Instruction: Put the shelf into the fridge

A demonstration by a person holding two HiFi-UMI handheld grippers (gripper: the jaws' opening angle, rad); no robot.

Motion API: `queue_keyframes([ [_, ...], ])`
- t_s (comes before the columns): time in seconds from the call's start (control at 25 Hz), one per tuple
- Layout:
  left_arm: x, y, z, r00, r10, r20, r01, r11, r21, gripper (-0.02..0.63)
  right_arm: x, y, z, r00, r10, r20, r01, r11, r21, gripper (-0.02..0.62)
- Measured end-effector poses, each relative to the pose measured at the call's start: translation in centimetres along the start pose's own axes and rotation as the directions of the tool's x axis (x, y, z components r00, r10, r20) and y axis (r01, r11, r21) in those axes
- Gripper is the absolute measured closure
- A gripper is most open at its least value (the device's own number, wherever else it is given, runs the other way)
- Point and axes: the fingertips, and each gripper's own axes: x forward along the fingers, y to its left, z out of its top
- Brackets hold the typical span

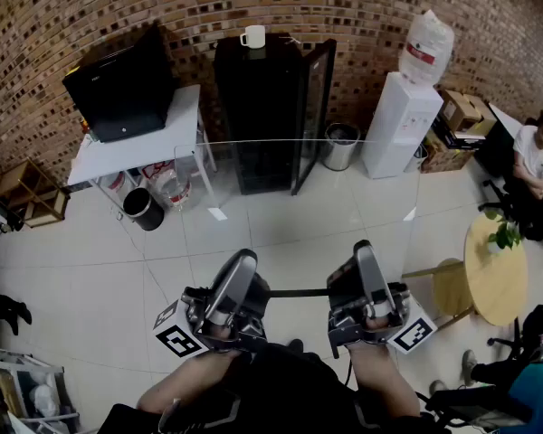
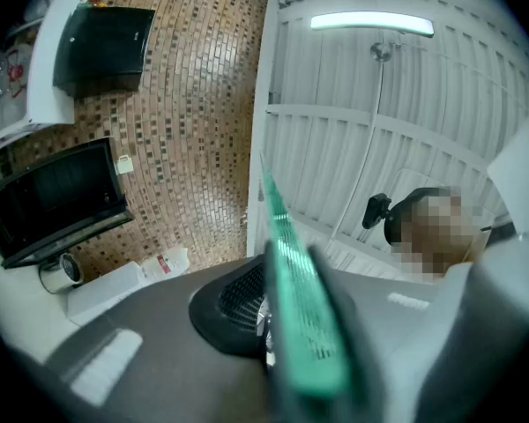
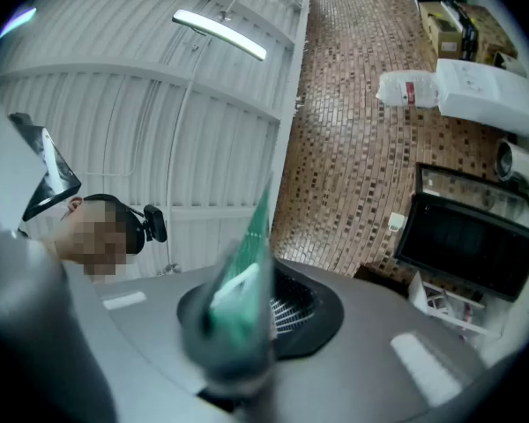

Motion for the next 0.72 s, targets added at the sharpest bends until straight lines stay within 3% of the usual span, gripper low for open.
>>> queue_keyframes([
  [0.44, 1.2, 2.6, -1.8, 0.998, 0.066, -0.003, -0.066, 0.998, 0.004, 0.597, -0.9, -3.6, 1.6, 1.0, -0.026, -0.009, 0.026, 0.997, 0.075, 0.575],
  [0.72, 1.1, 6.8, 0.1, 0.997, 0.083, 0.003, -0.082, 0.996, -0.04, 0.598, 1.0, -7.4, 0.6, 0.998, -0.064, -0.019, 0.065, 0.995, 0.07, 0.575],
])
